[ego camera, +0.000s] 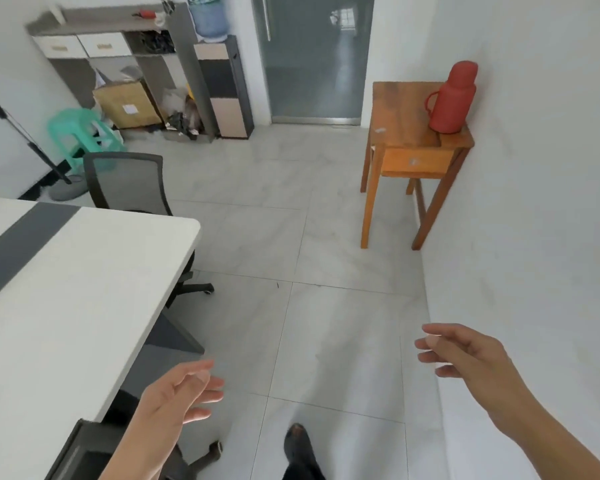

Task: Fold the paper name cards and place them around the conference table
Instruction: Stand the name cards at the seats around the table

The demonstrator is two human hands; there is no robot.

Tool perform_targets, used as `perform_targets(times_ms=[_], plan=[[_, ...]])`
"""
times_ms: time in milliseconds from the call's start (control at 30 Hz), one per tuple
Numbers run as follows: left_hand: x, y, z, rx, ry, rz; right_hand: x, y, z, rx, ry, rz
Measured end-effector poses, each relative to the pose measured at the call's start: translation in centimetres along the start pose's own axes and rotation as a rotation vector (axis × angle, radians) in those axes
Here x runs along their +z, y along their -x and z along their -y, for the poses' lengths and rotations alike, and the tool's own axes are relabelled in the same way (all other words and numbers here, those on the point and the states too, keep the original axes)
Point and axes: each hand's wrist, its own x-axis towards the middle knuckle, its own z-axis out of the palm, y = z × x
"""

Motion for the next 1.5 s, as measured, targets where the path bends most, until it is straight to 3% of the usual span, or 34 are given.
perform_targets(times_ms=[233,533,667,867,1033,1233,1500], plan=[[-0.1,-15.0,-3.4,-0.083,0.040,-0.082,3.9,-15.9,4.7,0.029,0.031,0.050],[2.7,-36.1,-20.2,0.096,0.056,-0.005,5.4,-34.4,14.7,0.025,0.004,-0.031],[4.0,-45.0,-24.1,0.090,0.039,-0.008,6.6,-43.7,16.7,0.056,-0.014,-0.038],[4.9,-57.9,-27.6,-0.062,0.084,-0.129,7.7,-61.4,20.9,0.090,0.019,0.009],[3.8,-65.6,-32.9,-0.076,0.182,-0.285,10.3,-75.5,28.8,0.044,0.098,0.154],[1.9,-72.4,-34.7,-0.146,0.323,-0.463,18.4,-88.7,38.2,-0.073,0.202,0.341],[-6.6,-86.3,-36.2,-0.264,0.379,-0.574,33.6,-101.0,44.5,-0.061,0.261,0.495]])
